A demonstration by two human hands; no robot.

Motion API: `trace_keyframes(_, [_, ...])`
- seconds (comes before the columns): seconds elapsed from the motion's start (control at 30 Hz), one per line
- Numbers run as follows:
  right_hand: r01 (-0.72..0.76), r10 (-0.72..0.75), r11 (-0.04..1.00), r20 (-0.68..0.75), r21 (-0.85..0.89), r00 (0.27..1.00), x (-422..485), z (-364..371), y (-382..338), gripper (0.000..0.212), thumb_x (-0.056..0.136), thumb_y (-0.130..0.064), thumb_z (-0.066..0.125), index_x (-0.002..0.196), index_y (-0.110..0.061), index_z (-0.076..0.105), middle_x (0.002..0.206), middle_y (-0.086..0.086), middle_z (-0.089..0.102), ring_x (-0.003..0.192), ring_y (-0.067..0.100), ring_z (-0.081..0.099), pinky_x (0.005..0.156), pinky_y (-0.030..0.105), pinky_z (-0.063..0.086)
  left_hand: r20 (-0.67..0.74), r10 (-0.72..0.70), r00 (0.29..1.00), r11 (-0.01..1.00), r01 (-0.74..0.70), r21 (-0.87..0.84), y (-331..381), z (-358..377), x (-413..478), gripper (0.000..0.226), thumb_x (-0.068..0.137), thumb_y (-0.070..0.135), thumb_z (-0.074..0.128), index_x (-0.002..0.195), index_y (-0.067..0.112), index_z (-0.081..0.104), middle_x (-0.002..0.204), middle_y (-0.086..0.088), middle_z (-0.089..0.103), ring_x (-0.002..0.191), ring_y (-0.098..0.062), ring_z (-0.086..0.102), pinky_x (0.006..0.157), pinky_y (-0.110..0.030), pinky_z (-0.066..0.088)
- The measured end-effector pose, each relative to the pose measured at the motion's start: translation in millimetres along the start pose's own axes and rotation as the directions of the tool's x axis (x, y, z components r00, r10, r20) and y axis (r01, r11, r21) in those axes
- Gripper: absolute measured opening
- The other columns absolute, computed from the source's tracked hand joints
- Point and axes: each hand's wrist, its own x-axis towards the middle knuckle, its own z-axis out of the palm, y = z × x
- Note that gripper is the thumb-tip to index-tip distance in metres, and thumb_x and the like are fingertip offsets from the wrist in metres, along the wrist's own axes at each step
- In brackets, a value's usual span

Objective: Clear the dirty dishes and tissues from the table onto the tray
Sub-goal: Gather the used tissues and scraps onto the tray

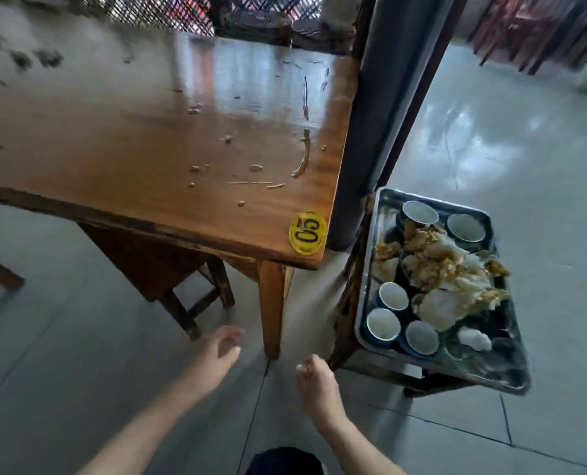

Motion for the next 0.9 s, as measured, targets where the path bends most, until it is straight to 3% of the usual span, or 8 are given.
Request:
trace_keyframes(0.07, [-0.012, 0.012, 1.000, 0.002, 0.008, 1.000, -26.5, -35.2, -22.3, 0.002, 0.088, -0.021, 0.047, 0.086, -0.021, 0.048, 0.086, -0.007, 0.051, 0.078, 0.012, 0.049, 0.065, 0.023, 0.039, 0.017, 0.008, 1.000, 0.999, -0.009, 0.047, 26.6, -8.5, -20.1, 0.025, 0.096, 0.008, 0.050, 0.112, 0.027, 0.052, 0.115, 0.003, 0.054, 0.108, -0.012, 0.053, 0.093, -0.025, 0.044])
trace_keyframes(0.17, [-0.076, 0.079, 0.996, -0.050, 0.044, 0.996, -59.5, -93.6, -49.2, 0.006, 0.093, -0.019, 0.046, 0.090, -0.015, 0.051, 0.090, -0.001, 0.056, 0.085, 0.020, 0.054, 0.067, 0.029, 0.039, 0.069, -0.016, 0.998, 0.994, 0.009, 0.109, 66.0, -19.6, -56.4, 0.023, 0.097, 0.019, 0.051, 0.109, 0.039, 0.052, 0.109, 0.017, 0.054, 0.102, 0.001, 0.052, 0.077, -0.011, 0.041])
trace_keyframes(0.33, [-0.128, 0.139, 0.987, -0.120, 0.095, 0.983, -103.6, -186.7, -82.7, 0.014, 0.091, -0.017, 0.058, 0.103, -0.009, 0.058, 0.098, 0.005, 0.067, 0.094, 0.022, 0.062, 0.077, 0.028, 0.045, 0.084, -0.019, 0.996, 0.994, 0.010, 0.108, 133.9, -36.4, -106.6, 0.021, 0.096, 0.019, 0.053, 0.107, 0.035, 0.057, 0.107, 0.014, 0.060, 0.103, -0.001, 0.056, 0.088, -0.022, 0.046])
trace_keyframes(0.53, [-0.205, 0.236, 0.960, -0.160, 0.189, 0.959, -132.1, -269.5, -95.3, 0.012, 0.089, -0.014, 0.061, 0.101, -0.011, 0.057, 0.094, 0.003, 0.070, 0.093, 0.022, 0.063, 0.081, 0.036, 0.050, 0.123, 0.014, 0.992, 0.994, -0.027, 0.109, 205.3, -43.9, -124.4, 0.020, 0.095, 0.013, 0.052, 0.108, 0.027, 0.059, 0.103, 0.009, 0.063, 0.099, -0.001, 0.057, 0.081, -0.016, 0.042])
trace_keyframes(0.9, [-0.201, 0.264, 0.951, -0.276, 0.235, 0.924, -84.0, -372.0, -107.3, 0.020, 0.089, -0.017, 0.063, 0.108, -0.014, 0.059, 0.095, 0.002, 0.066, 0.086, 0.017, 0.061, 0.072, 0.031, 0.050, 0.186, 0.085, 0.979, 0.977, -0.118, 0.175, 309.9, -18.9, -71.6, 0.021, 0.096, 0.012, 0.051, 0.114, 0.020, 0.058, 0.105, 0.002, 0.061, 0.097, -0.011, 0.057, 0.083, -0.021, 0.045])
